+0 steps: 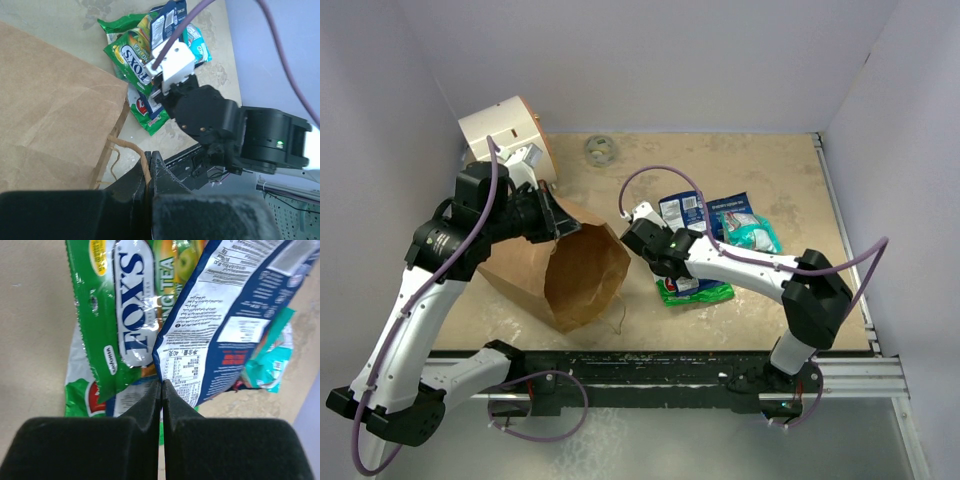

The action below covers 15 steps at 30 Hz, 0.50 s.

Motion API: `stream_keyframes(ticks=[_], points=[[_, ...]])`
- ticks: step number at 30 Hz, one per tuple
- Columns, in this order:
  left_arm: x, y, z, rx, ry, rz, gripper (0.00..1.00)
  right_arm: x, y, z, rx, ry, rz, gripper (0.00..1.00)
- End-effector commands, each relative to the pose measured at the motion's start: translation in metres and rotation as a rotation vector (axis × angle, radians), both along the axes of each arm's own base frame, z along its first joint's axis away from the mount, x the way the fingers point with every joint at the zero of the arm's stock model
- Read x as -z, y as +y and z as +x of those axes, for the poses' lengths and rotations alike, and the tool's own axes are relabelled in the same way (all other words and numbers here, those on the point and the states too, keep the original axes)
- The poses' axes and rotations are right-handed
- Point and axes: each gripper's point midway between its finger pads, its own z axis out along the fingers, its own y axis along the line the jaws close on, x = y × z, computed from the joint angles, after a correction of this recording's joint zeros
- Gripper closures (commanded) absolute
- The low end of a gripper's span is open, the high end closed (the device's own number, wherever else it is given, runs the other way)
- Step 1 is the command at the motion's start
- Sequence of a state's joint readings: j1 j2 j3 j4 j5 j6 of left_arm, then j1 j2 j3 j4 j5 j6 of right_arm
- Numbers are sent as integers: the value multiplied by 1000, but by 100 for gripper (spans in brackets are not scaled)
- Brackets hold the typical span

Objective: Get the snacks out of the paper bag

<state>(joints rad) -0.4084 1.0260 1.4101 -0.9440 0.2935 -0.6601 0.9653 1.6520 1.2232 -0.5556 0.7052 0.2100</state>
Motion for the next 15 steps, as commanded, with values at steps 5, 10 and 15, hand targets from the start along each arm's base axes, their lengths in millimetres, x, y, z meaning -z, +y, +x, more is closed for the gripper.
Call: stream_keyframes(ticks=[5, 10, 15], points=[[-29, -1, 2, 13, -95, -17, 100, 35, 15, -4, 37, 34, 128, 100], [-36, 1, 1, 9, -103, -10, 100, 46, 15, -4, 30, 45, 106, 100], [-46, 7, -7, 9, -157, -14, 100, 55, 23, -3, 59, 44, 163, 100]])
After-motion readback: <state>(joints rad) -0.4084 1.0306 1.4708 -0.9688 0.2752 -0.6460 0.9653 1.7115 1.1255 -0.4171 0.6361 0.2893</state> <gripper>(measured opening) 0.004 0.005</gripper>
